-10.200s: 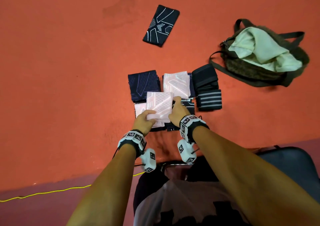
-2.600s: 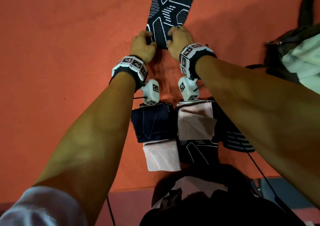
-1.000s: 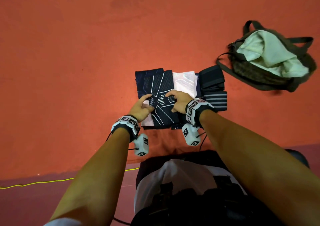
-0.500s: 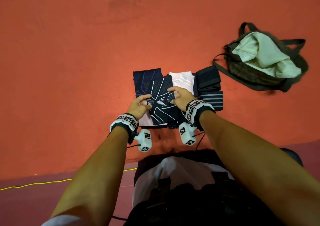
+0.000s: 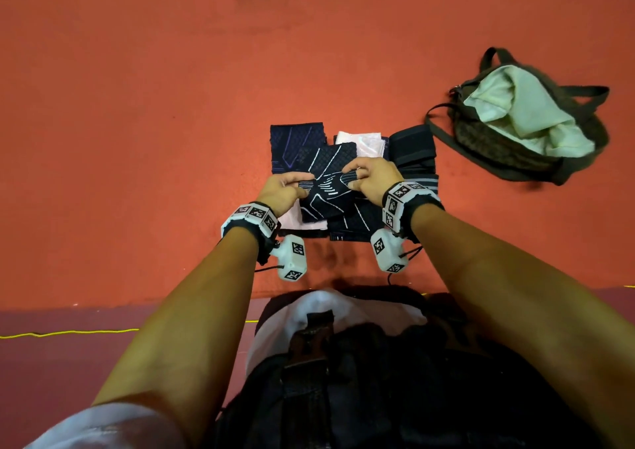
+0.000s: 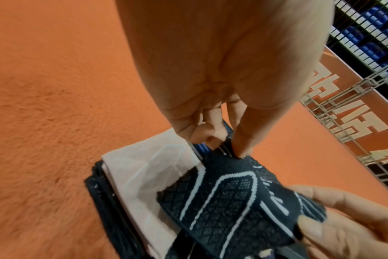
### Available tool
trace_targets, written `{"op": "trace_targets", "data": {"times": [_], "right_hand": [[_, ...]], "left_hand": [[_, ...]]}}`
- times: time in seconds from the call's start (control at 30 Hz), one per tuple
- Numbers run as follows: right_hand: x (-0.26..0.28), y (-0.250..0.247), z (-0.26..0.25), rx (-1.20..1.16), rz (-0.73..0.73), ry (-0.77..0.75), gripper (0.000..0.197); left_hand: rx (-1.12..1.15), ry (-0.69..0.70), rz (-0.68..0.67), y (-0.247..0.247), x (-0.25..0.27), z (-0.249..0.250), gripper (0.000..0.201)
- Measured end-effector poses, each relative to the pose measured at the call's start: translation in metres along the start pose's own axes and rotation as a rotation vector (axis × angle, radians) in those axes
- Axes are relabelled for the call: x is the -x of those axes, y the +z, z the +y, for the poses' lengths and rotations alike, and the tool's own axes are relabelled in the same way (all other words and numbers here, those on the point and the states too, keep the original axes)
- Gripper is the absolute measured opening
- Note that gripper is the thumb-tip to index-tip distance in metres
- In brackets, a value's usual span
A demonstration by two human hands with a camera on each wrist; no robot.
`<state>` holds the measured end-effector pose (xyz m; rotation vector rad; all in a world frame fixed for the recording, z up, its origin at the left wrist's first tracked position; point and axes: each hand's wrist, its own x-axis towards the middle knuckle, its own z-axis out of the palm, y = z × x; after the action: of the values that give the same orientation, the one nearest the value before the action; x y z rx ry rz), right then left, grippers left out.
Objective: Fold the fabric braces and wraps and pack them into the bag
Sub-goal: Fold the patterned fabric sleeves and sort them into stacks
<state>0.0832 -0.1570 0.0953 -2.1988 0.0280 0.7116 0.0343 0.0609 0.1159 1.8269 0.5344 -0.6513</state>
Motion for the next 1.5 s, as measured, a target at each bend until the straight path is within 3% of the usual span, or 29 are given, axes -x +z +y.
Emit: {"op": "trace_targets", "data": {"times": [0.23,0.43,0.77,0.9,1.07,1.33,1.5], "right_hand": [[0.008,0.003,0.013,-0.038,0.020,-0.006,0.033],[0.018,0.007,0.032,-0.140,0.055,0.008,0.019],[0.025,0.003,0.038,-0.113,0.094,-0.005,0.011],[0.021,-0.011,0.037,-0.083,0.036,-0.003,0.011],[0.017,-0.019,0.041,-0.109,0.006,-0.024,0.015],[0.007,-0.026,0.054,-0.128,0.006,-0.030,0.009],[-0.003,-0.024,0.067,-0.153,0.035,0.051,0.018]], "left_hand": [[-0.065,0.008,0.090,0.013,0.013,0.006,0.043],[-0.134,0.029,0.101,0.029,0.015,0.005,0.046],[-0.181,0.004,0.127,0.035,0.011,-0.006,0.023],[-0.120,0.000,0.103,0.034,0.004,-0.003,0.009],[0.007,-0.017,0.041,0.049,0.000,0.004,0.024],[0.318,-0.129,0.115,0.076,-0.012,0.008,0.014],[0.287,-0.159,0.053,0.091,-0.018,0.005,0.019]]}}
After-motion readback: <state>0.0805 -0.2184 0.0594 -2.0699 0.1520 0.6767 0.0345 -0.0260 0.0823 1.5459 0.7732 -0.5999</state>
